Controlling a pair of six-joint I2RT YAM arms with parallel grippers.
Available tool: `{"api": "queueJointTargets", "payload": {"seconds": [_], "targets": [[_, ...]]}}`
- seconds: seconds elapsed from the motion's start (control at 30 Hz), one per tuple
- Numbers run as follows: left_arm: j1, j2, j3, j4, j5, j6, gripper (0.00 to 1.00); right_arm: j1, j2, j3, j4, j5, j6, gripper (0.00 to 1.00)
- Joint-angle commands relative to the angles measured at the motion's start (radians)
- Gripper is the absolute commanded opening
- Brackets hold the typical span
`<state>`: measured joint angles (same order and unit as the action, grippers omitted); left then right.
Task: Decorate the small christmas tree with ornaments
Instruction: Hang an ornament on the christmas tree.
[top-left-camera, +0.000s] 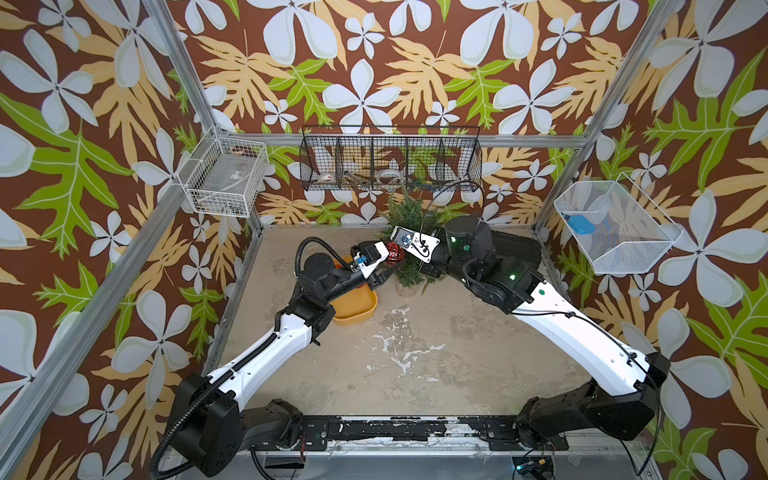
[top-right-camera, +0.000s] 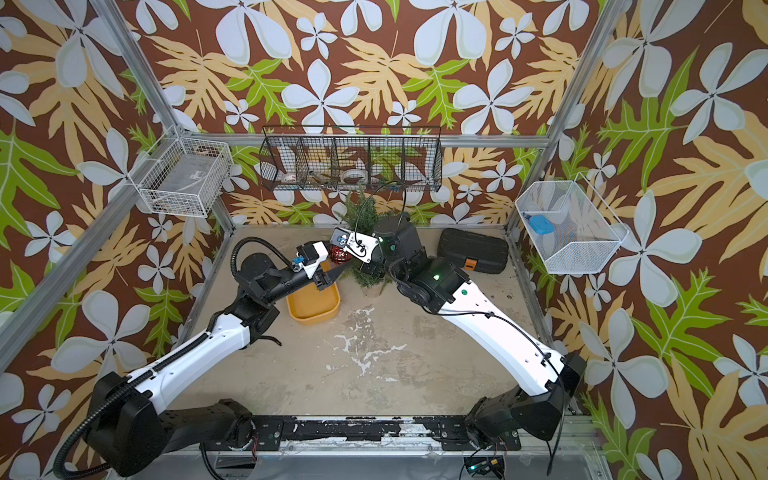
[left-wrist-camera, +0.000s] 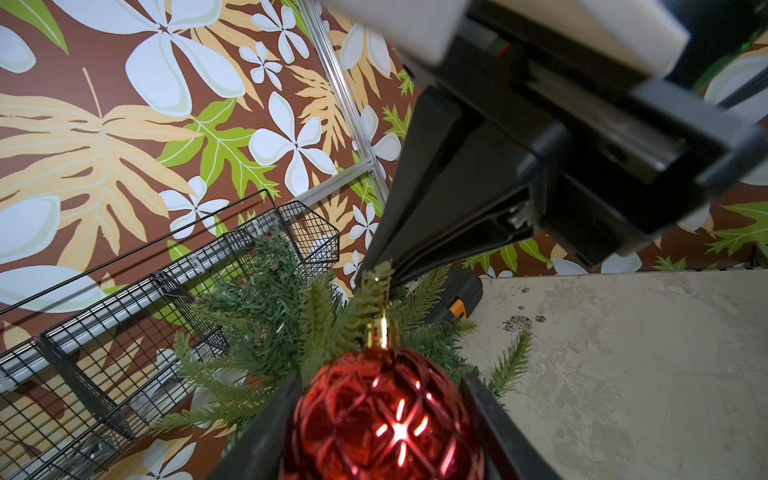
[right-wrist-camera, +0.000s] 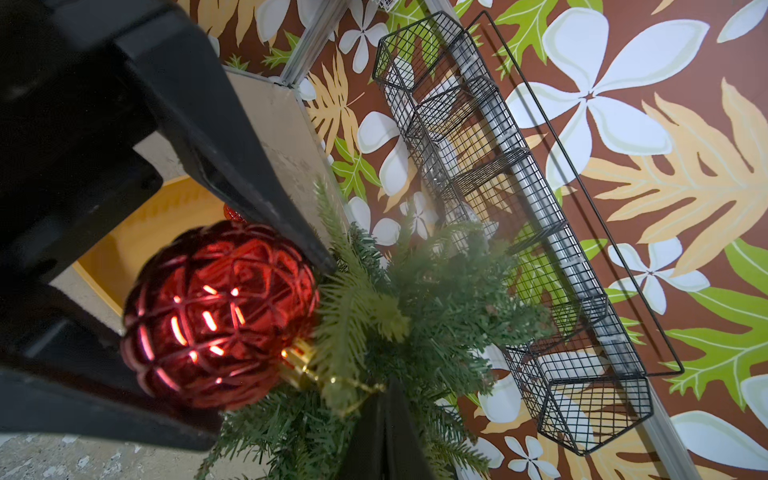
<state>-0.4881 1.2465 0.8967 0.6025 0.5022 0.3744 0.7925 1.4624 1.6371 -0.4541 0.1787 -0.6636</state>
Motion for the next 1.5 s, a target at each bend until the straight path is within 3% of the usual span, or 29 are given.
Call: {"api": "queueJointTargets", "payload": {"seconds": [0.0,0.47,0.8,1.2,1.47], "targets": [[0.000,-0.007,0.002,0.000,-0.024,0.009,0.20,-0.001,0.010,0.015,0.025,0.022,-0.005,0.00],[0.000,-0.043,-0.023,-0.020,0.104,0.067,0.21,0.000,-0.027,0.034,0.017,0.016,0.003,0.00],[-0.001,-0.031,-0.013,-0.046,0.087,0.084,0.20,0.000,-0.040,0.003,0.007,-0.018,0.000,0.00],[-0.015,-0.129,-0.038,-0.025,0.046,0.117,0.19,0.000,-0.148,-0.011,-0.017,-0.170,0.050,0.00],[-0.023,-0.137,-0.036,-0.035,0.026,0.138,0.19,0.000,-0.145,-0.020,-0.028,-0.183,0.047,0.00]]}}
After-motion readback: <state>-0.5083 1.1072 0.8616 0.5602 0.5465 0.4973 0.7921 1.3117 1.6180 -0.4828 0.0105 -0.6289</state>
